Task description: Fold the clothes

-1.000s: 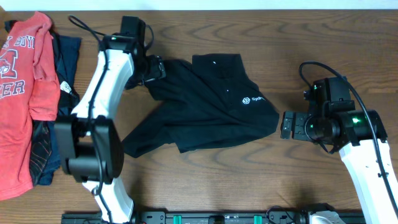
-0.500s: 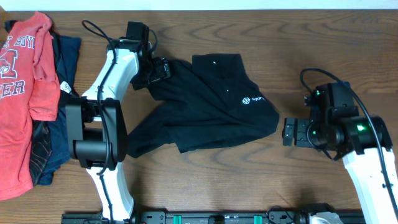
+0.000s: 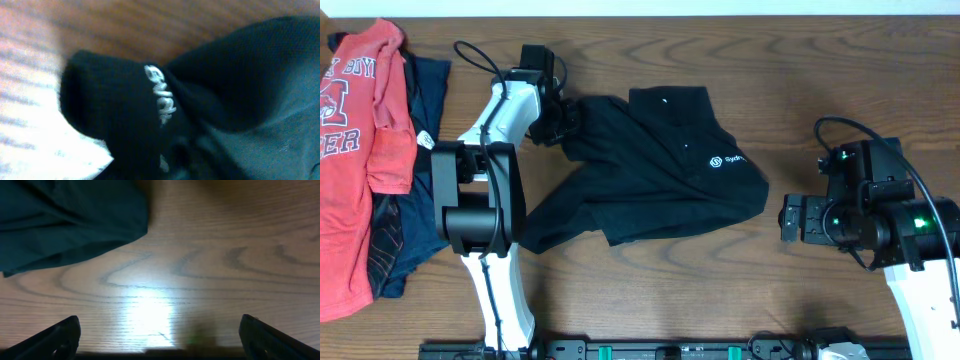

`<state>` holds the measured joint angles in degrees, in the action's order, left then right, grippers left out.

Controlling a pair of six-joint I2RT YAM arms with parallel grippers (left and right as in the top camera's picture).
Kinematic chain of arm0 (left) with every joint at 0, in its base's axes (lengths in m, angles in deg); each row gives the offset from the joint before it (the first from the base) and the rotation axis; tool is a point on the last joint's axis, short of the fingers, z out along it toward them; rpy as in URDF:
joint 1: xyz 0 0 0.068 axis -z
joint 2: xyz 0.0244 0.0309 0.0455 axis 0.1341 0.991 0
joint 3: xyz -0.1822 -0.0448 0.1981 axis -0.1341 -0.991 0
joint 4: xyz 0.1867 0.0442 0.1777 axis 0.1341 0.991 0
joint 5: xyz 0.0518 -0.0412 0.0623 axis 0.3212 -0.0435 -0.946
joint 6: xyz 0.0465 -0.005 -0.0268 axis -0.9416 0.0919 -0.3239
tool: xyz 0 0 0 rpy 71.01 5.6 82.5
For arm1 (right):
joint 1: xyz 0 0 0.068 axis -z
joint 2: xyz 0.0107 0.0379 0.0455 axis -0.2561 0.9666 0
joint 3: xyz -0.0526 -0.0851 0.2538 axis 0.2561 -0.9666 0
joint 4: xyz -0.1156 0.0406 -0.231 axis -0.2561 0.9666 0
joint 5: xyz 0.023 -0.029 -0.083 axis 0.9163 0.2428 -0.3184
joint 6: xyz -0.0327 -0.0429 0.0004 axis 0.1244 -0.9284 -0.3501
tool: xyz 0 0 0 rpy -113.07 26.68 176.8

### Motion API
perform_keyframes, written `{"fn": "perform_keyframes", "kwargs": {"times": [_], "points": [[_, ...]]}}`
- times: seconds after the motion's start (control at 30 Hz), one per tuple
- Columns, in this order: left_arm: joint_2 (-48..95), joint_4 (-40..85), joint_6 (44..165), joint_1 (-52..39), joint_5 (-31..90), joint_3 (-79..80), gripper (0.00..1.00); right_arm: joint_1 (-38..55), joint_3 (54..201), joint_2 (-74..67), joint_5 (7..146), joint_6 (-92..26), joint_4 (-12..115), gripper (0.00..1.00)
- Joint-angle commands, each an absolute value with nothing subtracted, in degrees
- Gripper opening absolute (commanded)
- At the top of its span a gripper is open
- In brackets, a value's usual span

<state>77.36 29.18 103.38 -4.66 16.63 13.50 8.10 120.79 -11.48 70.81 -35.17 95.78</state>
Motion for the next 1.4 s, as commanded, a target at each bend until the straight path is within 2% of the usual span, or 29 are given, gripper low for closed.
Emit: {"fn": "perform_keyframes", "kwargs": {"times": [0.0, 0.17, 0.3, 0.67, 0.87, 1.37], "points": [[77.8, 28.2, 103.8, -4.7, 18.6, 13.3, 0.06, 7.3, 123.2, -11.9, 71.8, -35.7, 96.0, 0.99], [77.1, 29.0, 103.8, -4.4, 20.0, 15.3, 0.06, 7.3, 123.8, -11.9, 71.8, -35.8, 95.8, 0.92], [74.2, 30.5, 103.3, -2.6, 20.0, 18.4, 0.06, 7.3, 123.8, -11.9, 71.6, -36.1, 95.8, 0.96], [60.2, 30.9, 101.9, 8.1, 15.4, 26.0, 0.06, 7.3, 123.8, -11.9, 68.7, -37.1, 95.3, 0.99], [57.8, 30.6, 101.1, 13.2, 14.8, 26.0, 0.06, 7.3, 123.8, -11.9, 68.5, -37.3, 93.9, 0.99], [55.2, 30.0, 98.8, 15.5, 14.9, 26.7, 0.06, 7.3, 123.8, -8.6, 68.1, -37.9, 91.9, 0.99]]}}
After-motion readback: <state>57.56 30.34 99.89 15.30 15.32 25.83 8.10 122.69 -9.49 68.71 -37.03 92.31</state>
